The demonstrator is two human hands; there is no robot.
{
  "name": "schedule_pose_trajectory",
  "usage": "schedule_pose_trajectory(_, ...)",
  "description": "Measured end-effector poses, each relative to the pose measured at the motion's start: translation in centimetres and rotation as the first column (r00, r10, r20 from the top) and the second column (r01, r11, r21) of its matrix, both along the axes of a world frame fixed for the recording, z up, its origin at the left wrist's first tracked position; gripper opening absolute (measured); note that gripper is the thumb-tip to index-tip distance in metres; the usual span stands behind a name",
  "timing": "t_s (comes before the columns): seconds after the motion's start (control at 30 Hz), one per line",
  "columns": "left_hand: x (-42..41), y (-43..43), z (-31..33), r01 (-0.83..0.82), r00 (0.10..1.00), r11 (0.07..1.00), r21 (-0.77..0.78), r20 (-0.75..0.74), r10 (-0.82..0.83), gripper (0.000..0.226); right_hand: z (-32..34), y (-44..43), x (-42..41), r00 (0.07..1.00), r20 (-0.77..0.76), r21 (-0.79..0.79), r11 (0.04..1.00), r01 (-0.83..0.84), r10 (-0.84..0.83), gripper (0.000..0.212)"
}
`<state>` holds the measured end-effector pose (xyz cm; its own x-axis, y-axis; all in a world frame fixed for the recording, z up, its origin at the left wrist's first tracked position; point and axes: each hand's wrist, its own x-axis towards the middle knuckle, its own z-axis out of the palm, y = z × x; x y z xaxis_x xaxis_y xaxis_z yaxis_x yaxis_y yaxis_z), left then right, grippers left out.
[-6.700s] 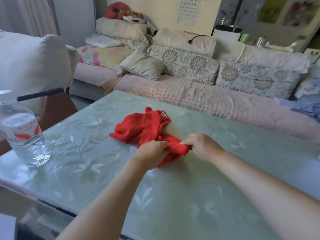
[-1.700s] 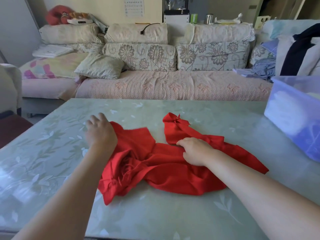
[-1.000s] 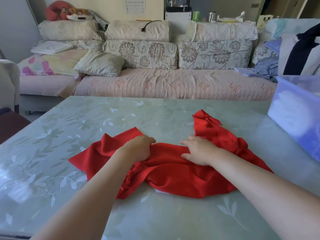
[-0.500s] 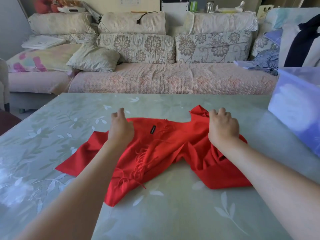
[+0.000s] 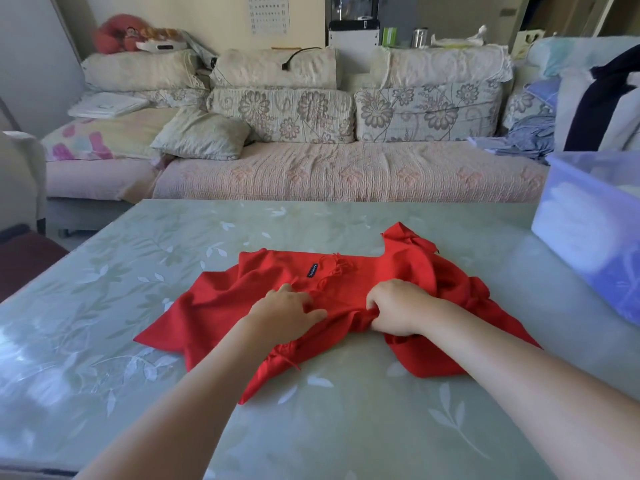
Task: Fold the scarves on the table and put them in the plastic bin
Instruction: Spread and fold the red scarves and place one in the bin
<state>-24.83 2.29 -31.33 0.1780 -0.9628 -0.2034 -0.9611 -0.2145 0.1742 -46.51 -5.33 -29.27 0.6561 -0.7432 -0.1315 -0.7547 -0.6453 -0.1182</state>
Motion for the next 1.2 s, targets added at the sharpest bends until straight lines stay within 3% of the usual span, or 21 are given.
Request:
schedule_pose_trajectory(0.07,0.6,0.5,-0.5,0.026,0.999,0.997,0.072,0.032,-0.028,0.077,0.4,0.3,-0.3,1.000,0.028,-0.017,1.000,-0.007,0.008,0.016)
schedule_pose_trajectory(0.13,1.6,0.8,-1.2,0.039,0.996,0.989,0.144,0.073,-0.050,0.100,1.5,1.0,-0.4,0.994,0.114,0.072,0.997,-0.008,0.000,0.016)
schedule_pose_trajectory(0.2,3.0,0.9,-2.0,-0.039,0.991,0.984,0.173,0.132,0.016,0.090,2.8,2.3,-0.2,0.992,0.123,0.227,0.972,-0.066,0.038,0.013)
schedule_pose_trajectory(0.27,4.2,1.2,-2.1,-0.112,0.983,0.984,0.142,0.160,0.089,0.076,3.5,3.9,0.1,0.987,0.026,0.374,0.915,-0.155,0.157,0.024)
schedule_pose_trajectory(0.33,4.7,1.7,-1.5,-0.122,0.982,0.989,0.082,0.153,0.109,0.064,3.1,5.2,0.2,0.977,-0.041,0.594,0.792,-0.144,0.208,0.036)
schedule_pose_trajectory(0.4,4.2,2.4,-0.4,-0.098,0.973,0.995,0.001,0.210,0.095,0.060,2.4,5.7,0.1,0.989,0.058,0.771,0.622,-0.133,0.138,0.030)
schedule_pose_trajectory(0.43,3.7,2.7,0.1,-0.059,0.961,0.997,-0.048,0.267,0.070,0.060,1.9,5.5,0.0,0.986,0.151,0.768,0.619,-0.163,0.073,0.024)
schedule_pose_trajectory(0.53,1.9,2.8,1.0,0.081,0.964,0.965,-0.248,0.265,-0.012,0.055,1.8,3.2,-0.8,0.904,0.410,0.395,0.917,-0.053,-0.124,0.023)
schedule_pose_trajectory(0.6,0.5,2.3,1.5,0.168,0.986,0.929,-0.331,0.069,-0.154,0.043,1.9,1.8,-2.4,0.861,0.482,0.143,0.985,0.102,-0.159,0.032)
schedule_pose_trajectory(0.67,-1.3,2.0,2.0,0.249,0.942,0.919,-0.305,-0.143,-0.302,0.035,1.4,0.5,-4.3,0.873,0.452,0.046,0.982,0.181,-0.182,0.033)
schedule_pose_trajectory(0.73,-2.9,1.8,1.8,0.330,0.915,0.931,-0.155,-0.191,-0.356,0.043,0.4,-0.7,-6.2,0.920,0.305,0.098,0.969,0.227,-0.246,0.038)
schedule_pose_trajectory(0.8,-3.8,1.1,1.0,0.313,0.942,0.949,0.043,-0.141,-0.304,0.057,-0.3,-1.4,-7.8,0.932,0.092,0.206,0.922,0.327,-0.351,0.061)
schedule_pose_trajectory(0.9,-4.0,-0.5,0.2,0.197,0.978,0.962,0.191,0.025,-0.206,0.064,-0.7,-3.3,-10.5,0.857,-0.154,0.149,0.846,0.513,-0.492,0.075)
schedule_pose_trajectory(1.03,-5.0,-2.3,0.2,0.089,0.982,0.986,0.139,0.156,-0.110,0.060,-0.3,-4.5,-14.0,0.705,-0.288,-0.025,0.741,0.671,-0.648,0.071)
schedule_pose_trajectory(1.13,-6.8,-3.0,0.6,0.134,0.936,0.991,0.000,0.330,-0.126,0.053,0.3,-5.1,-15.1,0.778,-0.194,-0.175,0.801,0.572,-0.598,0.053)
schedule_pose_trajectory(1.2,-8.5,-3.5,0.6,0.225,0.922,0.969,-0.106,0.345,-0.176,0.049,0.7,-5.5,-15.2,0.862,-0.084,-0.217,0.854,0.473,-0.499,0.033)
